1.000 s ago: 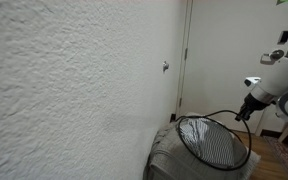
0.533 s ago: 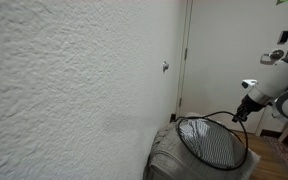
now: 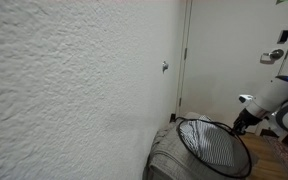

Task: Untangle the wire

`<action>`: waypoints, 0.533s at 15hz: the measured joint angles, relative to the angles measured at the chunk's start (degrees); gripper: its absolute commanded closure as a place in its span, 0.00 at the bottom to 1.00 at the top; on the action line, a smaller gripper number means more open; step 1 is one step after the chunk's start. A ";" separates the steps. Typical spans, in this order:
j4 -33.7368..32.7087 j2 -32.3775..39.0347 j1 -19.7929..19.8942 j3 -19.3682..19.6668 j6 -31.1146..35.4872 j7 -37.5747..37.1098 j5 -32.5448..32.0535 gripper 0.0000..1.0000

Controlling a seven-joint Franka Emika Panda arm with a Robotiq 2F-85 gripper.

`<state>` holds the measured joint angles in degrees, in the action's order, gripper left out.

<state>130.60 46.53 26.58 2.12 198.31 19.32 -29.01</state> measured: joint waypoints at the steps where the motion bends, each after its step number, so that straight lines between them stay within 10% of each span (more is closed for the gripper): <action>1: -0.67 0.74 1.28 -0.58 0.00 0.37 -0.99 0.93; 8: -1.10 0.70 3.24 -1.47 0.00 0.86 -4.09 0.94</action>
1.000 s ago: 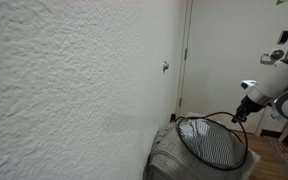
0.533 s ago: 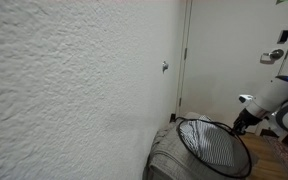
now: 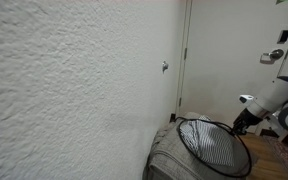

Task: Untangle the wire

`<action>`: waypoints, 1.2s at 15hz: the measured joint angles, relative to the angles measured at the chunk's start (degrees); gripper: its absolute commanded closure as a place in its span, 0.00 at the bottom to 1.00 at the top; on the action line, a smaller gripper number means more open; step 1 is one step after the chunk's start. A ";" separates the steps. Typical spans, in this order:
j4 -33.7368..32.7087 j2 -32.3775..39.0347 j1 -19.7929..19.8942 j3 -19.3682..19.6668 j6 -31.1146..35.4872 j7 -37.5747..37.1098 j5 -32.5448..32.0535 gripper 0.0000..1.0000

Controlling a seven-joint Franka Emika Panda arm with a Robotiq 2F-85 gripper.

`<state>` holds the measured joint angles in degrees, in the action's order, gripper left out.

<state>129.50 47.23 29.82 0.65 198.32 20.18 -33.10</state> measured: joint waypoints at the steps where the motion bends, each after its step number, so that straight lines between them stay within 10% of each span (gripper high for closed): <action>1: 0.02 -0.17 -0.03 0.00 0.00 0.00 -0.05 0.93; 18: 0.77 -6.29 -2.45 0.79 -0.02 -0.06 0.10 0.94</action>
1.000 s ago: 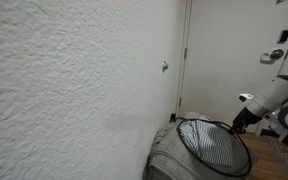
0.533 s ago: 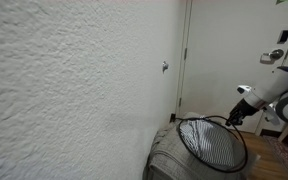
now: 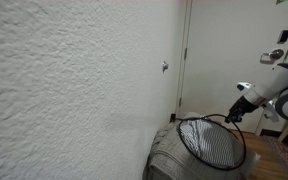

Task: Untangle the wire

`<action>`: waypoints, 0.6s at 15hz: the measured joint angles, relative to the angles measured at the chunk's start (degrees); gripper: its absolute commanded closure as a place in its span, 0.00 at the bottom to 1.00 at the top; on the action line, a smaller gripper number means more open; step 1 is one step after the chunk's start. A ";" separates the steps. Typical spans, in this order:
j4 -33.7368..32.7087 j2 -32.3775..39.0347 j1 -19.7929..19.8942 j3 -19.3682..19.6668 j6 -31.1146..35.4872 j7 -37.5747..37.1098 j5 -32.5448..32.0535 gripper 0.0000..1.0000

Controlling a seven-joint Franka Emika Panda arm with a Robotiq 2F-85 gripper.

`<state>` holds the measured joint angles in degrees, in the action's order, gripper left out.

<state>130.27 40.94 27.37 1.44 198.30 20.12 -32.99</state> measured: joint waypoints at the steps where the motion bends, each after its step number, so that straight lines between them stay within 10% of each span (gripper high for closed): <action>1: -0.25 0.33 0.18 -0.02 -0.08 0.00 0.00 0.93; 3: -1.16 1.35 0.93 -0.26 -0.38 0.00 -0.05 0.91; 9: -5.71 6.32 9.36 -6.16 -0.85 0.03 -5.94 0.35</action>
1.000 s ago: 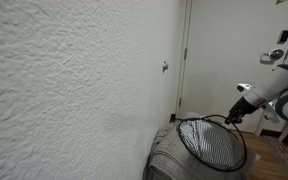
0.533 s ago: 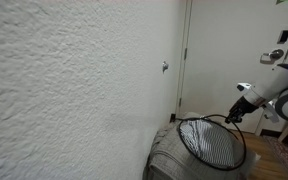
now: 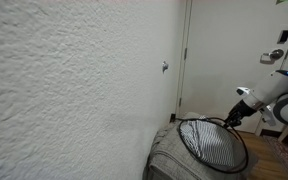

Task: Untangle the wire

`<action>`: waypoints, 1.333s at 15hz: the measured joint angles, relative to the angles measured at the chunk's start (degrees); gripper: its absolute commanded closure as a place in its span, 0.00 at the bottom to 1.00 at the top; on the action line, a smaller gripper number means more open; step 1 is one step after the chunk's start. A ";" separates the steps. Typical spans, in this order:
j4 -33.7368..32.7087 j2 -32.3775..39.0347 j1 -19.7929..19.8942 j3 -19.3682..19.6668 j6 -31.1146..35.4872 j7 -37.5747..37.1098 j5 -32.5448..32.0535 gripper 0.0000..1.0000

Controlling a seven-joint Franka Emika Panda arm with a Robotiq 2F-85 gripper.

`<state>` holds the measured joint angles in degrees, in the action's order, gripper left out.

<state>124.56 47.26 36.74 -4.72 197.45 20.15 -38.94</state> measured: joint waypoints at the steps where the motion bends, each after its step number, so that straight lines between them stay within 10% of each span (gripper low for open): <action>1: -0.65 0.82 2.03 -1.53 -0.32 0.00 -1.55 0.27; 5: -3.38 3.79 9.61 -7.05 -2.43 0.03 -7.13 0.01; 11: -5.37 6.56 17.41 -13.66 -8.50 0.05 -11.20 0.00; 15: -3.93 9.06 29.23 -27.84 -23.11 6.27 -11.97 0.00; 20: -3.25 12.71 38.28 -38.10 -35.65 23.08 1.05 0.00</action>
<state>121.32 59.96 75.02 -42.82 161.79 43.23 -37.88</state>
